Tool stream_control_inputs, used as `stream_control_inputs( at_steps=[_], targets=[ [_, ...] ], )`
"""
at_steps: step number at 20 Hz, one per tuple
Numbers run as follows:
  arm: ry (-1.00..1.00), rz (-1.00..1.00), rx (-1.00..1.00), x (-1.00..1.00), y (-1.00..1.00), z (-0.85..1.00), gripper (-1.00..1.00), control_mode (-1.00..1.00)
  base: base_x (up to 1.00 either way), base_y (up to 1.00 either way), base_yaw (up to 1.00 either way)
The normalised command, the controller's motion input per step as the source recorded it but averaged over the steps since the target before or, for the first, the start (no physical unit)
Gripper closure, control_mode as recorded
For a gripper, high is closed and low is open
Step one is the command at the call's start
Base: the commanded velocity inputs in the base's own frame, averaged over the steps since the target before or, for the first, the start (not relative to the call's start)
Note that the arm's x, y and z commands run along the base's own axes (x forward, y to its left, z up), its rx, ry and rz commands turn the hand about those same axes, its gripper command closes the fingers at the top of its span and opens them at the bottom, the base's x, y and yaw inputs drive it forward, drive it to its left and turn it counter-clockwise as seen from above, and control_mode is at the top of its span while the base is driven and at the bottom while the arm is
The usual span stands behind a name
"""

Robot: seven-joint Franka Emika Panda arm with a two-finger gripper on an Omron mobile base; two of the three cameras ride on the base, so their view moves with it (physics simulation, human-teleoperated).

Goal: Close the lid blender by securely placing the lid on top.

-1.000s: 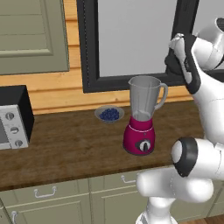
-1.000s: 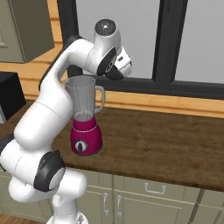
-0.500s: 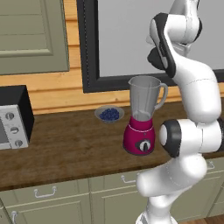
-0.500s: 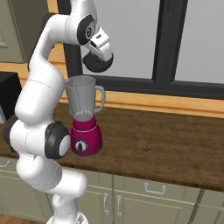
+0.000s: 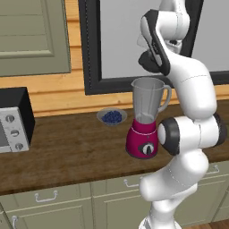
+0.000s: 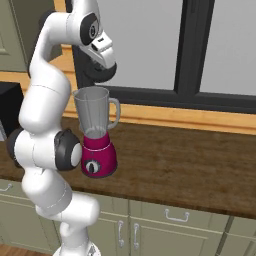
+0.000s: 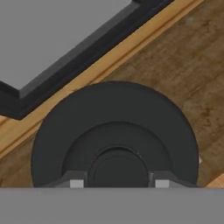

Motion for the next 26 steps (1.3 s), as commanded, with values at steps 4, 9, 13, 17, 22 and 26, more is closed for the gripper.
stream_control_inputs(
  at_steps=[4,9,13,17,22,26],
  targets=[
    [0.10,0.00,0.00,0.03,0.38,-0.36,1.00,-1.00,0.00,0.00,0.00],
    [0.13,0.01,0.00,0.00,0.22,-0.43,1.00,-1.00,0.00,0.00,0.00],
    [0.03,0.00,0.06,0.04,0.03,-0.11,1.00,-1.00,0.00,0.00,0.00],
    [0.00,0.00,0.09,0.03,0.00,-0.06,1.00,-1.00,0.00,0.00,0.00],
    [0.09,0.00,-0.02,0.01,0.00,-0.14,1.00,-1.00,0.00,0.00,0.00],
    [0.16,0.00,-0.05,0.00,0.00,-0.07,1.00,-1.00,0.00,0.00,0.00]
  ],
)
